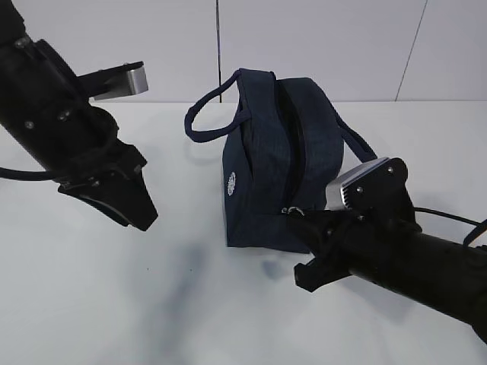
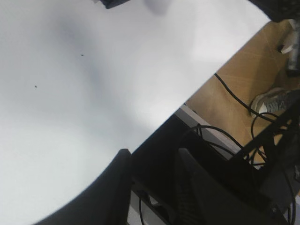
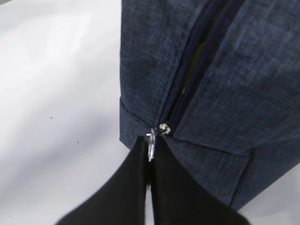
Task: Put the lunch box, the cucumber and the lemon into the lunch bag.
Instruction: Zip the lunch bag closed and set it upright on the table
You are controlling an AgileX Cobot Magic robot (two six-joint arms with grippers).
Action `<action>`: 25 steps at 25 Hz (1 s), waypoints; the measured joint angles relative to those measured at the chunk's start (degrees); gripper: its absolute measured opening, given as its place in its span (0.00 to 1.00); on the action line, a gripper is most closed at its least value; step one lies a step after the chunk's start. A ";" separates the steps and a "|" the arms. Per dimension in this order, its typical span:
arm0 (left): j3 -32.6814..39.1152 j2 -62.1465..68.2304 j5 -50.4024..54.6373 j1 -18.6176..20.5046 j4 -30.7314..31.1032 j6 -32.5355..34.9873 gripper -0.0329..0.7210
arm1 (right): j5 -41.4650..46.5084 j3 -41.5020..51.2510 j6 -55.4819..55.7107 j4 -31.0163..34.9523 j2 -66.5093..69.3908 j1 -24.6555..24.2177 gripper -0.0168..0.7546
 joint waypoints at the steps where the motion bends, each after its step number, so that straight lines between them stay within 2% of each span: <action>1: 0.47 0.00 -0.77 0.00 0.00 0.30 0.37 | 0.00 0.00 0.00 0.00 -0.29 0.00 0.04; 8: 1.87 0.00 -7.76 -0.71 0.00 3.65 0.46 | -0.22 0.02 0.00 -0.14 -1.29 0.00 0.04; 16: 1.98 3.09 -15.75 -8.19 0.11 8.89 0.47 | -1.65 -0.60 0.00 -0.14 -1.73 0.00 0.04; 25: 1.98 6.66 -24.83 -12.01 1.21 9.85 0.47 | -1.79 -0.86 0.00 0.65 -3.38 0.00 0.04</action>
